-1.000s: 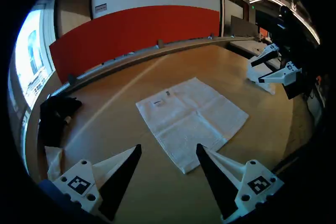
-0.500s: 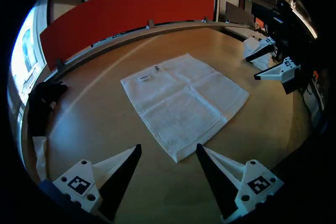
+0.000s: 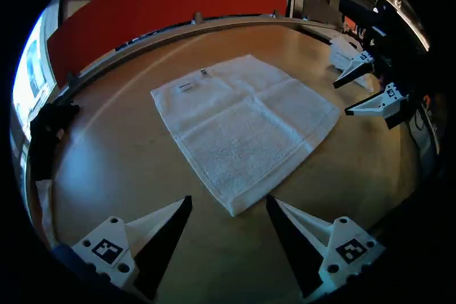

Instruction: Fold towel

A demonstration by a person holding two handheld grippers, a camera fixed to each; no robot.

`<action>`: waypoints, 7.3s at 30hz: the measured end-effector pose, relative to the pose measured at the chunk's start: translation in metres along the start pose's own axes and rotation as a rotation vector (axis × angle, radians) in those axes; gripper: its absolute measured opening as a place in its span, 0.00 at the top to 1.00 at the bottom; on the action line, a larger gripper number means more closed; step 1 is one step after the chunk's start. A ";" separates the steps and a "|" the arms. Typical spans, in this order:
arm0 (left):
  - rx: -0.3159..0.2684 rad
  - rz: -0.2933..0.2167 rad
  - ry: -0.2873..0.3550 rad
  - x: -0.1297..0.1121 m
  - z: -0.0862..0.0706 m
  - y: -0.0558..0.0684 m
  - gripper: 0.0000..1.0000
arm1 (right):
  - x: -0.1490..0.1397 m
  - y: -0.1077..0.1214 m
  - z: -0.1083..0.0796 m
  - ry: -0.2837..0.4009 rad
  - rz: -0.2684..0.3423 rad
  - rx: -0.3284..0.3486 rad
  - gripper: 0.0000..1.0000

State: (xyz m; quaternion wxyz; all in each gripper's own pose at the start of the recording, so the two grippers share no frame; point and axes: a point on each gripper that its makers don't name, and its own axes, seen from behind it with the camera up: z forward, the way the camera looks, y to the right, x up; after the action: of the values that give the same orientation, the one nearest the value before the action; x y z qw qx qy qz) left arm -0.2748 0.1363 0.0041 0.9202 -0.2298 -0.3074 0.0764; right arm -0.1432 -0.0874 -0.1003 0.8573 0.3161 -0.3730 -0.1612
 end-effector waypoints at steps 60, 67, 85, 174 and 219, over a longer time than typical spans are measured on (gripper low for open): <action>0.020 -0.058 -0.042 -0.007 0.008 0.014 0.89 | -0.017 -0.009 0.008 -0.017 0.056 0.034 0.89; 0.016 -0.083 -0.034 0.000 -0.001 0.015 0.89 | -0.007 -0.009 -0.002 0.001 0.051 0.029 0.89; -0.005 -0.186 -0.020 0.025 -0.064 0.026 0.90 | 0.044 -0.022 -0.071 0.085 0.056 0.042 0.89; 0.024 -0.303 -0.071 0.073 0.056 -0.050 0.49 | 0.059 0.073 0.043 -0.034 0.219 -0.042 0.66; 0.085 -0.384 -0.082 -0.002 -0.014 -0.016 0.12 | 0.008 0.022 -0.003 -0.056 0.123 -0.006 0.29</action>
State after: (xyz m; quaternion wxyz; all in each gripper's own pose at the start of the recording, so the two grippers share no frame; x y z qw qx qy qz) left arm -0.2682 0.1164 0.0010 0.9136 -0.1243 -0.3791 -0.0785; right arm -0.1344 -0.0734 -0.0829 0.8559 0.2853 -0.4149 -0.1182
